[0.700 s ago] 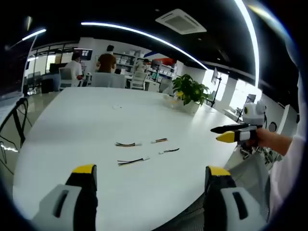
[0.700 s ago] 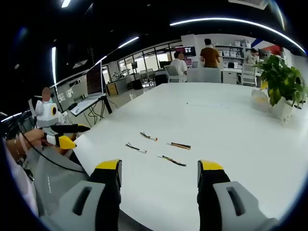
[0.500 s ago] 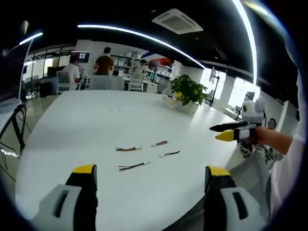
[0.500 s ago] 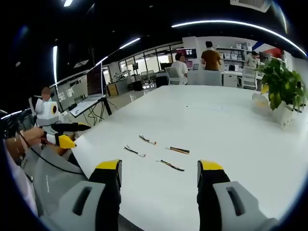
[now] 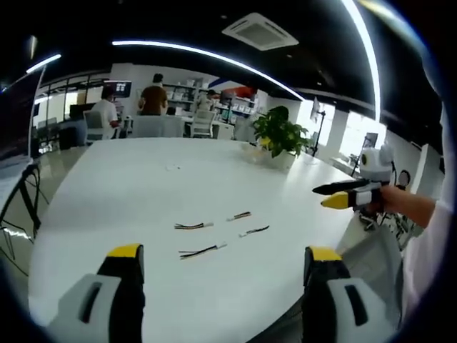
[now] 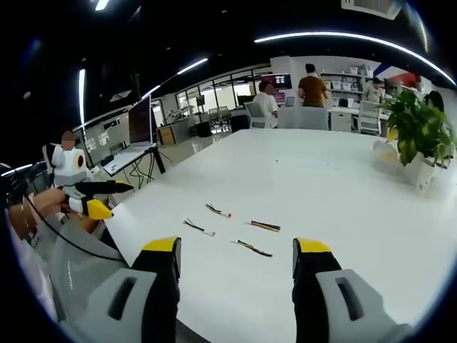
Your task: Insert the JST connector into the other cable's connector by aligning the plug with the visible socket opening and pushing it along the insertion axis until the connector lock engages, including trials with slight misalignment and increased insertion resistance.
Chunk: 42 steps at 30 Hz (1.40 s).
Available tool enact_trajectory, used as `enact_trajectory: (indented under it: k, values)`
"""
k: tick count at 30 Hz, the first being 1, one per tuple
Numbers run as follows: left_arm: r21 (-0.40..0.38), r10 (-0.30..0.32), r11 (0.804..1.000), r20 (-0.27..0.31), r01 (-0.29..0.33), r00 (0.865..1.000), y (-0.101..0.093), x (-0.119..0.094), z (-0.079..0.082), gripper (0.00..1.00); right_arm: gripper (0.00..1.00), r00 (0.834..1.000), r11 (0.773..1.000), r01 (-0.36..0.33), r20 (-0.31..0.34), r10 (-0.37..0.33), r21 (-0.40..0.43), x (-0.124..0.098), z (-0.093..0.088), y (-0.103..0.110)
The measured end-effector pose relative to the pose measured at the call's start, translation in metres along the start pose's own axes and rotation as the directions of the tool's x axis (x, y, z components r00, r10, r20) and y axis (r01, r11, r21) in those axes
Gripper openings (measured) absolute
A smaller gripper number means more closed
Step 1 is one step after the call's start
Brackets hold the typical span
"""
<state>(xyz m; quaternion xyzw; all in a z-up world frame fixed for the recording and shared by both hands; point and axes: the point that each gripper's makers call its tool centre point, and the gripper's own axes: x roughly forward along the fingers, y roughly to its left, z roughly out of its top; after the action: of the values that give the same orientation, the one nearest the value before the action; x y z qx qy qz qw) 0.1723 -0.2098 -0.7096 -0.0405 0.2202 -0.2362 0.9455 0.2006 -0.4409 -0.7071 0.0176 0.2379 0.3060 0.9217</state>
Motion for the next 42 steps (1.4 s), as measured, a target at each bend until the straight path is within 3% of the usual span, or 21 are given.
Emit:
enact_trajectory:
  k: [20, 33, 42]
  values:
    - [0.017, 0.015, 1.000, -0.006, -0.015, 1.000, 0.002, -0.002, 0.000, 0.90, 0.60, 1.000, 1.000, -0.010, 0.010, 0.010, -0.019, 0.001, 0.004, 0.003]
    - [0.065, 0.037, 0.997, -0.001, -0.037, 0.999, 0.011, 0.004, 0.011, 0.91, 0.59, 1.000, 0.999, -0.021, 0.005, 0.021, -0.039, 0.005, 0.009, 0.005]
    - [0.111, 0.008, 0.994, 0.027, -0.011, 1.000, 0.005, 0.009, 0.025, 0.90, 0.58, 1.000, 0.998, -0.027, 0.005, 0.028, -0.052, 0.007, 0.012, 0.003]
